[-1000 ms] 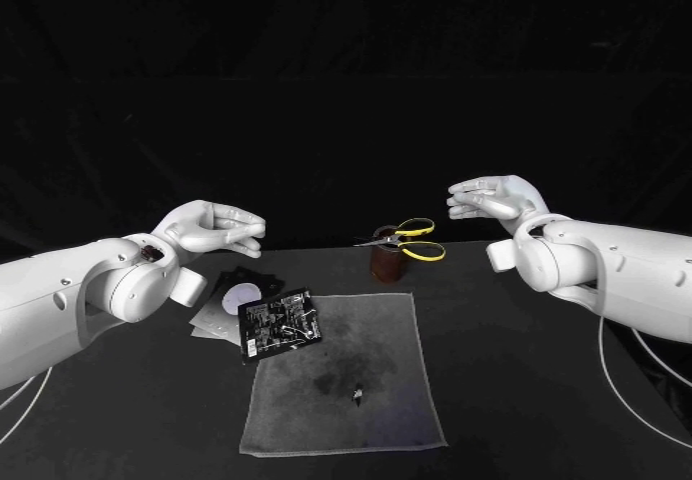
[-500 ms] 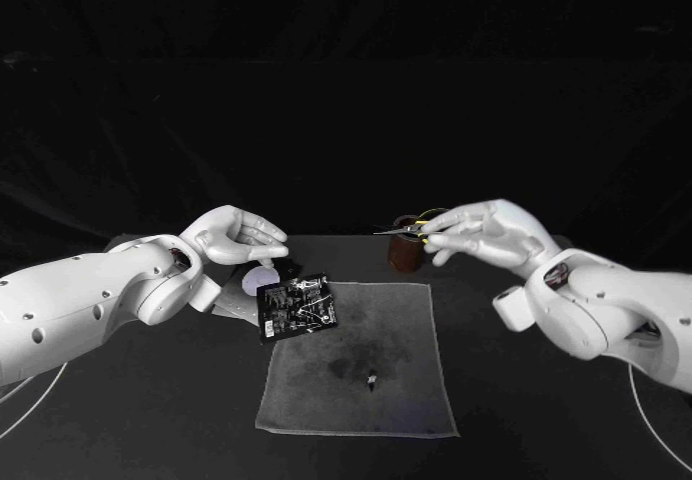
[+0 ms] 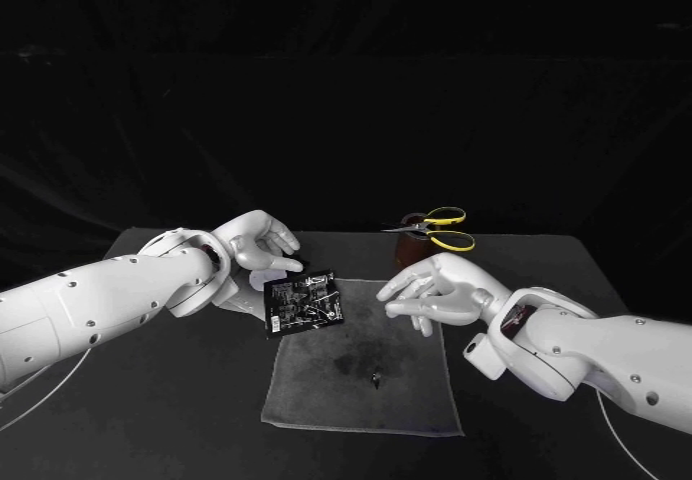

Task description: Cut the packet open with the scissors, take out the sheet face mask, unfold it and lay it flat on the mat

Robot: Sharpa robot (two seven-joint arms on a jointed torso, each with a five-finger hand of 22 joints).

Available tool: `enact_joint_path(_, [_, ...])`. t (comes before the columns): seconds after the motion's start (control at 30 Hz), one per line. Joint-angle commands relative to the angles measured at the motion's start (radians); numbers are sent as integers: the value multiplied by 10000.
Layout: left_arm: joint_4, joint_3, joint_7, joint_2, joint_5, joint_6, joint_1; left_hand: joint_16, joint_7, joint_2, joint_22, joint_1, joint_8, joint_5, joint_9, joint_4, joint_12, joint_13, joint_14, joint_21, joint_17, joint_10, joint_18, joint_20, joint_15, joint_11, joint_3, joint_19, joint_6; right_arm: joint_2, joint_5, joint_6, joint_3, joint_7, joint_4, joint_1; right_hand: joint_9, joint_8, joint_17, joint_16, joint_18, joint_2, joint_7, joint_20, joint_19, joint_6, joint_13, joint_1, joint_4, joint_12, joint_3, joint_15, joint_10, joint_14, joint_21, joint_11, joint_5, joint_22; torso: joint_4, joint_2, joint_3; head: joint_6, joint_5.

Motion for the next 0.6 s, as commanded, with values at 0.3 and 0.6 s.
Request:
enact_joint_path(0.3, [-699,-7,-1407,828,-1991,910,6,2269,-1,-91,1565,147,183,25,-54,-9,243,-16,615,2314,832,-538,-10,-263,-237,-52,-12,807,-349,1248,-3547,-771,5,-3312,-957,-418,30,-363,1770,2367,-84,-383,187,116,863,-243,-157,-661,191,-55,57,96,-502,58,1199,189,-23,1577,-2,8,22,-23,72])
enact_joint_path(0.6, [-1070,-72,-1744,1231,-2230,1585,12,3053,-31,-295,2381,-102,242,28,-92,17,476,-15,449,3333,1038,-801,10,-240,-231,-49,-733,267,-590,1809,-3612,-1018,6,-4309,-1355,-575,149,-297,2775,3525,-160,-605,59,50,1242,-366,114,-725,429,261,-177,-26,263,21,1609,-6,-13,2223,4,11,19,-68,67])
